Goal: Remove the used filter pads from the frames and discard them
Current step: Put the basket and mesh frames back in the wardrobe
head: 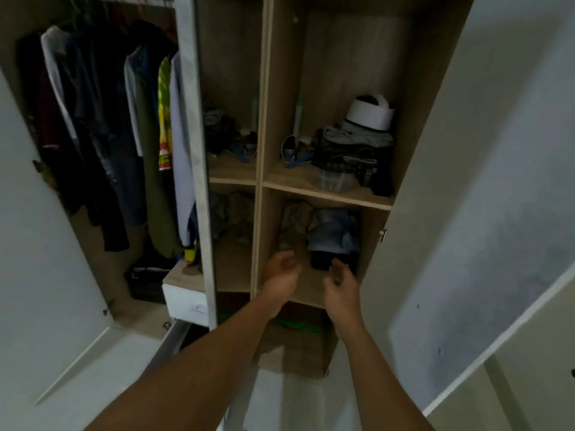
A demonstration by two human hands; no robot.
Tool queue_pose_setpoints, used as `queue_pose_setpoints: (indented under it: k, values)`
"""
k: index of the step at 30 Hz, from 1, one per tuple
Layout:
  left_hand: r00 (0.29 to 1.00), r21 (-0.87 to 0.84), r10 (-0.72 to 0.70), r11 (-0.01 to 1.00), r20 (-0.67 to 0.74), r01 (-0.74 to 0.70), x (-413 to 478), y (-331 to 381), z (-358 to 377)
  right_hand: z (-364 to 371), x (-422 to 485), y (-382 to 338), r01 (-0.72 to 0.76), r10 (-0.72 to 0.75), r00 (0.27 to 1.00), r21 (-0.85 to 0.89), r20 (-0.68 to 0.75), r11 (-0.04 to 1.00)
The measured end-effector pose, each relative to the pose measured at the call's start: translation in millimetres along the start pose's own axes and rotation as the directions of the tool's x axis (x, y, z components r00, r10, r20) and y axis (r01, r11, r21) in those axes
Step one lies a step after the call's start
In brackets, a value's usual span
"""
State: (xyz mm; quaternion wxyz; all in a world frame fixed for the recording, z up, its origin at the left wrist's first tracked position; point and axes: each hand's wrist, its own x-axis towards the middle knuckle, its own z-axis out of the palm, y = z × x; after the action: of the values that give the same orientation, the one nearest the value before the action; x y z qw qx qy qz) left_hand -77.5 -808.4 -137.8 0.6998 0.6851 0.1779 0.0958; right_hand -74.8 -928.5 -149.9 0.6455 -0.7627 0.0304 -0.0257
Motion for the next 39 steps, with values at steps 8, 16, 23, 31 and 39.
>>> queue_pose_setpoints:
  k: [8,16,23,31,39]
  values:
    - [0.997,0.194,-0.022,0.980,-0.071,0.035,-111.0,-90.0,-89.6,18.2,-126.9,53.1,-0.189,0.194,0.972,-0.047,0.133,0.981]
    - [0.953,0.239,-0.165,0.944,-0.255,0.228,-209.7,-158.0,-214.9,72.5,-247.2,105.2,-0.240,0.253,0.905,-0.081,0.342,0.967]
    - [0.878,0.252,-0.252,0.893,-0.406,0.372,-261.7,-199.5,-320.5,145.7,-323.3,143.2,-0.369,0.397,0.773,-0.158,0.495,0.916]
    - [0.793,0.206,-0.380,0.829,-0.476,0.520,-283.1,-266.4,-421.0,233.3,-387.1,209.4,-0.409,0.521,0.659,-0.323,0.543,0.854]
    - [0.735,0.295,-0.570,0.678,-0.366,0.673,-260.4,-430.5,-505.3,329.4,-445.2,348.1,-0.525,0.703,0.588,-0.474,0.399,0.707]
